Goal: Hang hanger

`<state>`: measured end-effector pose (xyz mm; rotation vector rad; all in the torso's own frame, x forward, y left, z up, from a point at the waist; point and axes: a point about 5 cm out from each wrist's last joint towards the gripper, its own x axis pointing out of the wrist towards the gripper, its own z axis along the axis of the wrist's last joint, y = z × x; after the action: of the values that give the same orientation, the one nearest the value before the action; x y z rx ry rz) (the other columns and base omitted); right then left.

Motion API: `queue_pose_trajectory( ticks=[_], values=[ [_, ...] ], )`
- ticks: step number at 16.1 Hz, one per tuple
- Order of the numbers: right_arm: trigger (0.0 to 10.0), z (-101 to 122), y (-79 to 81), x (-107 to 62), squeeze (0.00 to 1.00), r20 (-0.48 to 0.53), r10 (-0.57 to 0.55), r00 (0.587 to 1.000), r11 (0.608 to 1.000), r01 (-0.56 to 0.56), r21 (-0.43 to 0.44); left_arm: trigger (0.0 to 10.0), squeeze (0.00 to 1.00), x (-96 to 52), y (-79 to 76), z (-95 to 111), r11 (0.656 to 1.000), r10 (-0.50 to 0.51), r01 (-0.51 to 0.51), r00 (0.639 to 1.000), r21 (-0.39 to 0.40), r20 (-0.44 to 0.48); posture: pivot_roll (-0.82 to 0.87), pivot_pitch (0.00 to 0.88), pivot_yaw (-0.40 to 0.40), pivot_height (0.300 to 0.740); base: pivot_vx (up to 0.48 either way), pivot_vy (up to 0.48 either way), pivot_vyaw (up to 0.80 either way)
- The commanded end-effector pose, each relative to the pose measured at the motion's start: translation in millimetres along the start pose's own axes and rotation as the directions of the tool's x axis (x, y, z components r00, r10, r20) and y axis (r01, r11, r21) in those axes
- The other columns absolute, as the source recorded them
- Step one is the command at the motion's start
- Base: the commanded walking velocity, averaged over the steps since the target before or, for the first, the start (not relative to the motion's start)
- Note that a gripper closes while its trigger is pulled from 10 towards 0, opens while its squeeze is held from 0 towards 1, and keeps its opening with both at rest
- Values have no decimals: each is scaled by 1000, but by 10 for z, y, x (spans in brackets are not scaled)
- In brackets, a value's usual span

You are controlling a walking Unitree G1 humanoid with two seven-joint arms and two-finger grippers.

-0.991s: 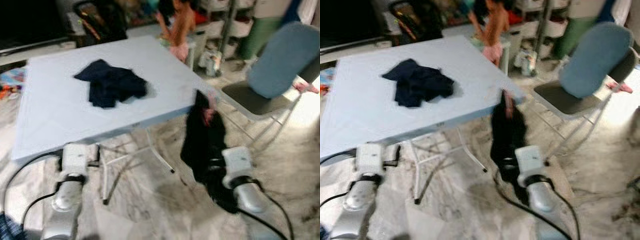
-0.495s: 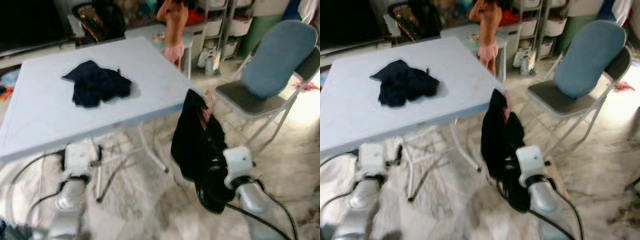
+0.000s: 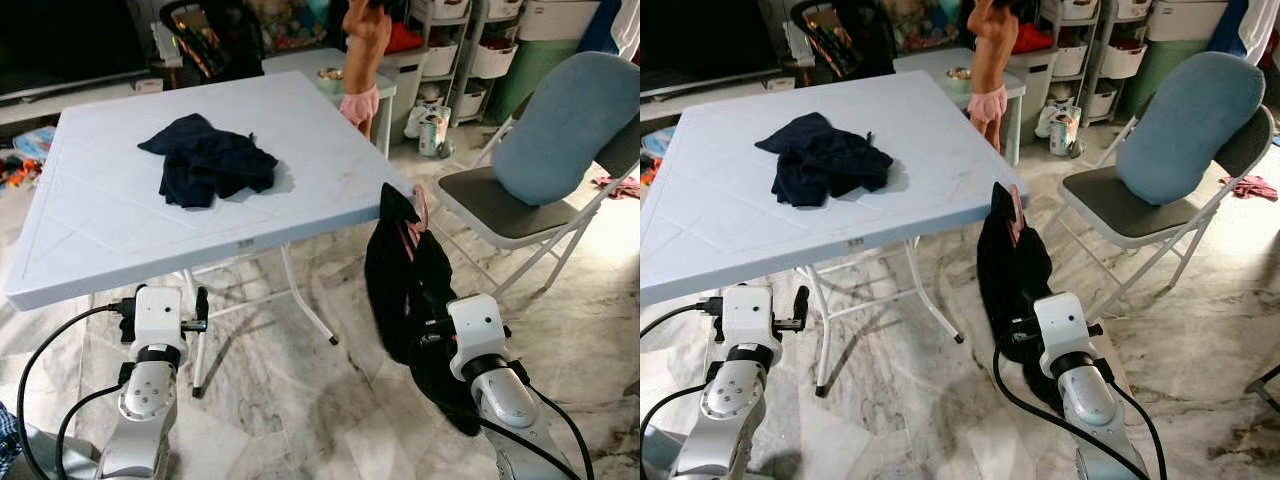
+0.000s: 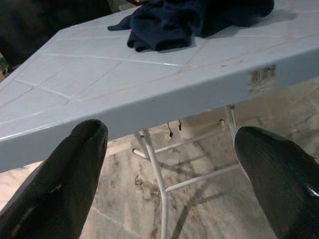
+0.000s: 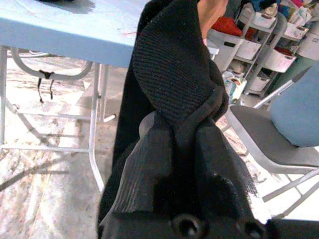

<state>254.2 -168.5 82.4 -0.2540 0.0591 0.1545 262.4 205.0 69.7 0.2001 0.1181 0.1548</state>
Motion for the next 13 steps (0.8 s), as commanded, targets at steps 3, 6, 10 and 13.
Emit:
queue_pose_trajectory(
  ticks=[3,6,10,13],
  values=[
    [10000,91,0,25,0,47,1,999,1000,-2,6,10000,0,25,6,9,1000,4,-4,1000,7,-4,-123,0,12,740,-84,0,0],
    [10000,96,8,31,0,48,7,999,1000,-7,8,10000,0,26,10,7,1000,7,-7,1000,7,-6,-123,0,12,740,-257,0,0],
    [10000,96,13,40,0,48,11,999,1000,-12,12,10000,0,32,6,7,1000,7,-6,1000,5,-7,-122,0,13,740,-312,0,0],
    [10000,105,19,40,0,50,16,999,1000,-17,12,10000,0,44,2,12,1000,4,-4,1000,4,-7,-125,0,14,740,-333,0,0]
  ],
)
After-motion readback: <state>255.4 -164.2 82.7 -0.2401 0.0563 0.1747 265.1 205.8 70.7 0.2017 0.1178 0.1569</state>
